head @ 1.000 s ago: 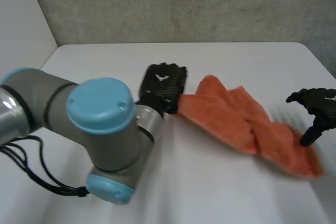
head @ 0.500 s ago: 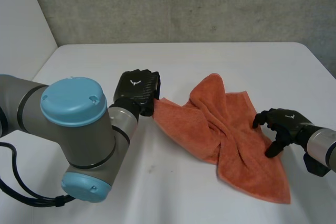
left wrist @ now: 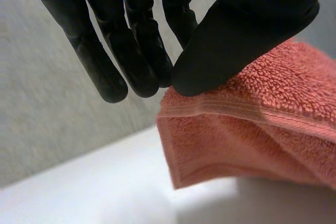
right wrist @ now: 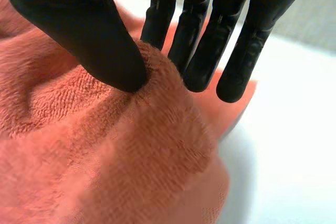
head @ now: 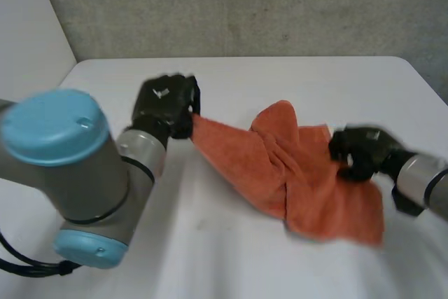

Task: Fold the laundry

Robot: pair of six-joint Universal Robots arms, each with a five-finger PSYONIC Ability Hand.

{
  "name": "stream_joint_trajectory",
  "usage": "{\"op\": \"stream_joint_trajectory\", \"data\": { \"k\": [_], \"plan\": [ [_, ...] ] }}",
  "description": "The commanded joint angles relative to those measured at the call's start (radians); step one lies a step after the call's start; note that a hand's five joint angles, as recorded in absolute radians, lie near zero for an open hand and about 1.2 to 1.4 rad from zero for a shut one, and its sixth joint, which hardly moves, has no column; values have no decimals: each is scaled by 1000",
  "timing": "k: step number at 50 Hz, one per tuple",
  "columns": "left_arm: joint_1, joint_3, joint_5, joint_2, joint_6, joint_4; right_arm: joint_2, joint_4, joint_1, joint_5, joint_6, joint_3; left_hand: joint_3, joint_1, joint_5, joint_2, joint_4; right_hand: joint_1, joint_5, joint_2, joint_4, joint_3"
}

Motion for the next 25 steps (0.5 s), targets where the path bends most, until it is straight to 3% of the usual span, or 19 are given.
{"op": "stream_joint_trajectory", "data": {
  "k": [1,6,11,15,20,25],
  "plan": [
    [34,-12,-3,238,-3,-1,-276,28,-5,-4,105,-154,180,218,188,179,180,440,245,219,209,219],
    [109,-3,5,506,1,0,-358,203,-16,-37,226,-424,180,218,188,179,180,440,245,219,209,219],
    [158,19,17,574,6,-10,-302,299,-69,-103,221,-552,180,218,188,179,180,440,245,219,209,219],
    [188,8,46,568,3,-33,-170,307,-75,-106,195,-588,180,218,188,179,180,440,245,219,209,219],
    [232,-63,106,505,6,-63,77,369,47,-65,137,-693,180,218,188,179,180,440,245,219,209,219],
    [260,-112,140,273,15,-53,252,380,119,18,102,-765,180,218,188,179,180,440,245,219,209,219]
  ]
}}
